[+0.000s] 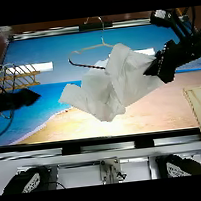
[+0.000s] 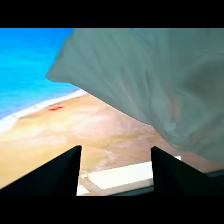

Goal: Fold the shirts.

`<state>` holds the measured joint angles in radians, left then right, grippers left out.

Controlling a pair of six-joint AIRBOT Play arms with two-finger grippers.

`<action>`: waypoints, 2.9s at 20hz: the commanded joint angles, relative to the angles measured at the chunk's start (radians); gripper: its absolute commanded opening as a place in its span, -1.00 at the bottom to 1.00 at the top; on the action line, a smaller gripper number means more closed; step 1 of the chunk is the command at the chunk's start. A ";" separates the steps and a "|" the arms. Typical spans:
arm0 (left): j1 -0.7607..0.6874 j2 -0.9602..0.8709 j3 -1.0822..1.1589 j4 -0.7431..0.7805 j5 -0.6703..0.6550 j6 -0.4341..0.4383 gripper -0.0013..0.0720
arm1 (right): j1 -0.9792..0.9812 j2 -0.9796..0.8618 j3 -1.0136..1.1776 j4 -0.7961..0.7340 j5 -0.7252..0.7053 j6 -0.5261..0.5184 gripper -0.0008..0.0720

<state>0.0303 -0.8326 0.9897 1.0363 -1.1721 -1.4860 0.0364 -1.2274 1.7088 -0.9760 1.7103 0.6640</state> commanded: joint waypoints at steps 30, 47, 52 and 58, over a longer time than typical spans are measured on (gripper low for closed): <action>-0.322 -0.459 -0.217 -1.269 0.395 0.649 -0.82 | 0.203 0.093 0.000 -0.191 -0.029 0.286 -0.85; 0.097 -0.459 0.076 -1.146 0.307 0.552 -0.83 | 0.203 0.093 0.000 0.013 -0.162 0.244 -0.85; 0.108 -0.486 0.078 -1.148 0.316 0.531 -0.83 | 0.203 0.093 0.000 0.050 -0.192 0.233 -0.86; 0.169 -0.486 0.163 -1.148 0.303 0.530 -0.83 | 0.203 0.092 0.000 -0.012 -0.168 0.233 -0.86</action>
<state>0.1764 -1.3167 1.1168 -0.1146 -0.8730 -0.9524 0.2405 -1.1358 1.7084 -0.9485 1.5265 0.8974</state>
